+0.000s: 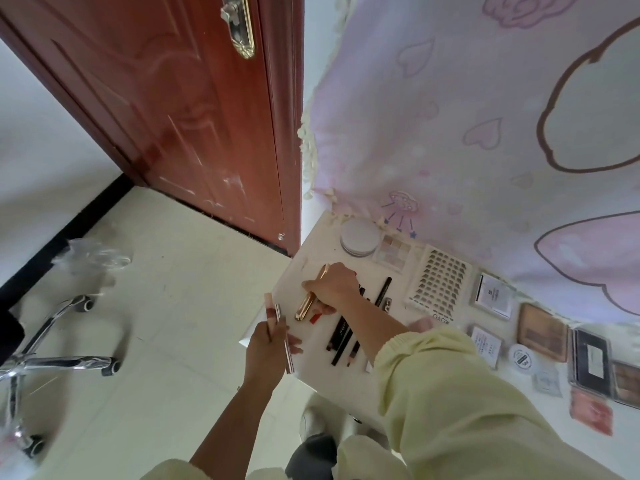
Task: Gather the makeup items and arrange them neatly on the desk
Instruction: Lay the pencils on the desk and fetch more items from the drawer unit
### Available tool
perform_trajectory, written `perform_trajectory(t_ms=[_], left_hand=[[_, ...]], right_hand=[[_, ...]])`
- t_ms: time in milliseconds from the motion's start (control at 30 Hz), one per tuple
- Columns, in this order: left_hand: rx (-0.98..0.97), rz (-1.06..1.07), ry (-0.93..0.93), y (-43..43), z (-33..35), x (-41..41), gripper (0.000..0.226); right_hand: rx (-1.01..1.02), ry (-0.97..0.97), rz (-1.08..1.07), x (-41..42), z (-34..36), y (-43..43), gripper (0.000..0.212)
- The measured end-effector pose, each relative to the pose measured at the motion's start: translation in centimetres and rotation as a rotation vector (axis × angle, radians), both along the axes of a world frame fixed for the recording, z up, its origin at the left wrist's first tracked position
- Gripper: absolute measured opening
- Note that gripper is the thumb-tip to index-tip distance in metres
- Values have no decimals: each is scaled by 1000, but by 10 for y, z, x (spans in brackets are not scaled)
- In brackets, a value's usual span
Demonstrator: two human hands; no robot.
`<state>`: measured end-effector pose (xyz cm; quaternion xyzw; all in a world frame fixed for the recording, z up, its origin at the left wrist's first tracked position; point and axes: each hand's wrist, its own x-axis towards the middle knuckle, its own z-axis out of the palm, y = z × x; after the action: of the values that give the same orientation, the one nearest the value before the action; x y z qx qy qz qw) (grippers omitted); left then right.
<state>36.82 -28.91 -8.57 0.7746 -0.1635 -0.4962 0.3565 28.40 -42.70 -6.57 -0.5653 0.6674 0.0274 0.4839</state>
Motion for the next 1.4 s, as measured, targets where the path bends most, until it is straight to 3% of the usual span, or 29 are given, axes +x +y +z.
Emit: perform_trajectory(t_ms=[433, 667, 900, 1100, 1267, 1400], left_hand=[[3, 50, 71, 0, 1, 0, 35], [-76, 101, 173, 0, 21, -3, 30], [-103, -144, 280, 0, 48, -43, 36], [-51, -417, 476, 22, 53, -102, 25], [-22, -575, 440, 29, 53, -141, 25], [-13, -590, 440, 31, 48, -161, 25]], right_hand=[[-110, 76, 125, -3, -6, 6, 33], [-153, -4, -21, -21, -1, 11, 41], [-37, -355, -243, -90, 36, 62, 35], [66, -452, -477, -173, 40, 108, 22], [146, -588, -588, -221, 28, 129, 20], [125, -580, -665, -240, 17, 133, 18]])
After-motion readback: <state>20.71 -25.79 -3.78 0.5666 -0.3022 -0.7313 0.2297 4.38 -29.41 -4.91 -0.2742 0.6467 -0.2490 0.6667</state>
